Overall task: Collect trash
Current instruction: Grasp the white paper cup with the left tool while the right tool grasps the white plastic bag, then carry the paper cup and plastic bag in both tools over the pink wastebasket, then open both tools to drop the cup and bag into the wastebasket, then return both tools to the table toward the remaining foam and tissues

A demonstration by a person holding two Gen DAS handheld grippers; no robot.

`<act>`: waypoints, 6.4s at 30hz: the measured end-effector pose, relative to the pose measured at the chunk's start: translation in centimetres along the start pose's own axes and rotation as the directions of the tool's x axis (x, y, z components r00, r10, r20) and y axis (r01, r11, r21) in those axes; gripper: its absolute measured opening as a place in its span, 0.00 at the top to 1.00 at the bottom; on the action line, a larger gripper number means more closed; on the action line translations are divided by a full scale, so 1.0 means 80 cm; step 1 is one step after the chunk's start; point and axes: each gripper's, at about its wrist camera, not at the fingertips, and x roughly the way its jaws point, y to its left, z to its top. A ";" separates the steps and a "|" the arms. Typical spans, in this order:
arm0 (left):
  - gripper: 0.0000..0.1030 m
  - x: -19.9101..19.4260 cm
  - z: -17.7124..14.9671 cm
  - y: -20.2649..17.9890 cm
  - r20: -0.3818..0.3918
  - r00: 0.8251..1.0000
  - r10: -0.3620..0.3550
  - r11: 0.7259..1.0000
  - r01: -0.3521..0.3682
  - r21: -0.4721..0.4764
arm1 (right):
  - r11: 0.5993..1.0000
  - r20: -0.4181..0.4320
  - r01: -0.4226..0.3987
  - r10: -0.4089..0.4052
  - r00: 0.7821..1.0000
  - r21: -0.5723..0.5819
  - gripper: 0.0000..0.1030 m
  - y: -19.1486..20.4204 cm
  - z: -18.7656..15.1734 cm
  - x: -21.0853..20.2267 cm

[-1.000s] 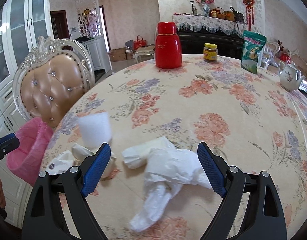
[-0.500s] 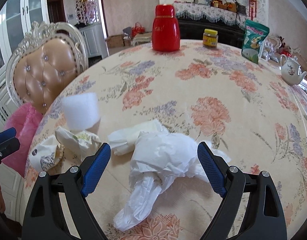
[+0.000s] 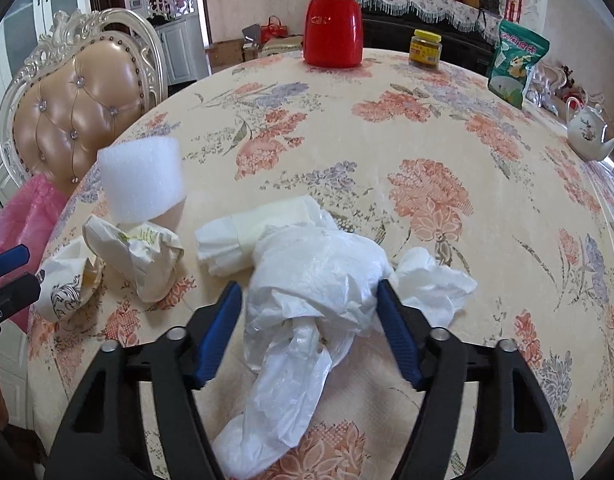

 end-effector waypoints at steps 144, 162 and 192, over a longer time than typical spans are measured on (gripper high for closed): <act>0.47 -0.240 -0.006 0.298 0.289 0.904 0.316 0.928 -0.231 -0.294 | 0.850 0.105 -0.366 0.432 0.896 -0.378 0.67 0.415 0.091 -0.094; 0.39 -0.226 -0.003 0.326 0.267 0.915 0.301 0.921 -0.207 -0.331 | 0.840 0.078 -0.369 0.432 0.899 -0.397 0.48 0.438 0.097 -0.073; 0.38 -0.184 0.022 0.231 0.260 0.939 0.225 0.960 -0.169 -0.223 | 0.926 0.186 -0.274 0.327 0.927 -0.260 0.37 0.284 0.085 -0.096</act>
